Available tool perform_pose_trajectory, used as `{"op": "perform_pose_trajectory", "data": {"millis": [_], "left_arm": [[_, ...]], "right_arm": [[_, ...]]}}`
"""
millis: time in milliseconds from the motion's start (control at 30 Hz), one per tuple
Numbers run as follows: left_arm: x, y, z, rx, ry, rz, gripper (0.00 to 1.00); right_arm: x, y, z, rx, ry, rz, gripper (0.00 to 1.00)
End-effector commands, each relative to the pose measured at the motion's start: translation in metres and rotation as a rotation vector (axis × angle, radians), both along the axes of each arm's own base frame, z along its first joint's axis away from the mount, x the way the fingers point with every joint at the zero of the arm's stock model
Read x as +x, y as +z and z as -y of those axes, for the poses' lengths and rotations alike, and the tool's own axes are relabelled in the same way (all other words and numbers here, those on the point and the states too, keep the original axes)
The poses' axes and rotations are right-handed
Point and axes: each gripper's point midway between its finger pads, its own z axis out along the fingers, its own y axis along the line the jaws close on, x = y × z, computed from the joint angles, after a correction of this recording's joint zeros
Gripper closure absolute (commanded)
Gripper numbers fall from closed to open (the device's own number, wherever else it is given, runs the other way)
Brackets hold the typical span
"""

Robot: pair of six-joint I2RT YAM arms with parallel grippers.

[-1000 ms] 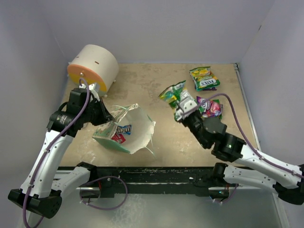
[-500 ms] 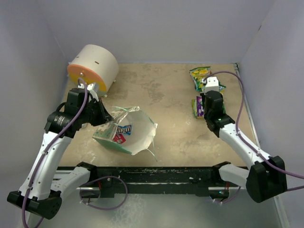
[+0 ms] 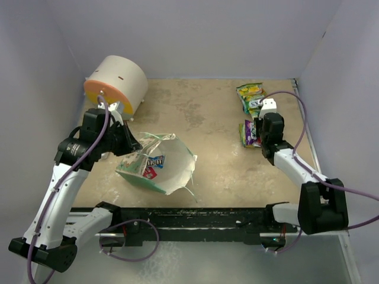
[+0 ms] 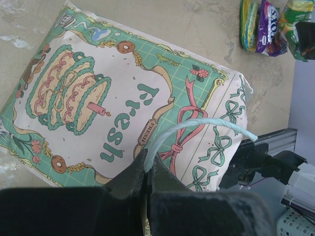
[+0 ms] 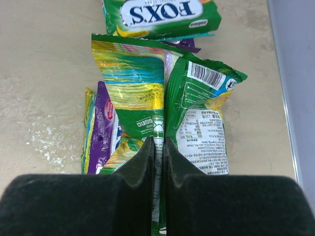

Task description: Take the snacks out of the paper bag

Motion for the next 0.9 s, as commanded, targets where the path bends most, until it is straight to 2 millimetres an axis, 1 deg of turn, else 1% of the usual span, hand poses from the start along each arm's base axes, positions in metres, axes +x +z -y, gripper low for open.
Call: {"op": "perform_pose_trajectory", "data": {"millis": [0, 67, 133, 267, 367, 433, 500, 600, 767, 867], "left_arm": [[0.002, 0.012, 0.009, -0.049, -0.024, 0.031, 1.00], [0.001, 0.012, 0.009, -0.052, -0.025, 0.032, 1.00], [-0.001, 0.012, 0.003, -0.030, -0.006, 0.034, 1.00], [-0.001, 0.016, -0.001, -0.011, -0.005, 0.056, 1.00], [0.002, 0.020, -0.001, -0.004, -0.002, 0.067, 1.00], [0.005, 0.023, -0.003, 0.003, 0.009, 0.081, 1.00], [0.006, 0.025, -0.006, 0.010, 0.021, 0.099, 1.00], [0.005, 0.030, -0.008, 0.014, 0.026, 0.121, 1.00], [0.000, 0.036, -0.009, 0.015, 0.017, 0.117, 1.00], [0.001, 0.031, -0.011, 0.029, 0.027, 0.110, 1.00]], "right_arm": [[0.012, 0.002, 0.001, 0.009, 0.002, 0.043, 1.00], [0.008, -0.008, 0.002, 0.007, -0.003, 0.015, 1.00], [0.004, -0.017, 0.003, 0.010, -0.008, -0.003, 1.00], [0.011, -0.026, -0.003, 0.002, 0.035, -0.042, 1.00], [0.009, -0.040, -0.008, 0.018, 0.057, -0.129, 1.00], [0.004, -0.050, -0.011, 0.027, 0.072, -0.177, 0.95], [0.002, -0.052, -0.011, 0.024, 0.072, -0.189, 0.87], [-0.001, -0.048, -0.011, 0.029, 0.077, -0.182, 0.71], [-0.004, -0.035, -0.008, 0.034, 0.052, -0.151, 0.57], [-0.001, -0.034, -0.006, 0.030, 0.046, -0.139, 0.50]]}}
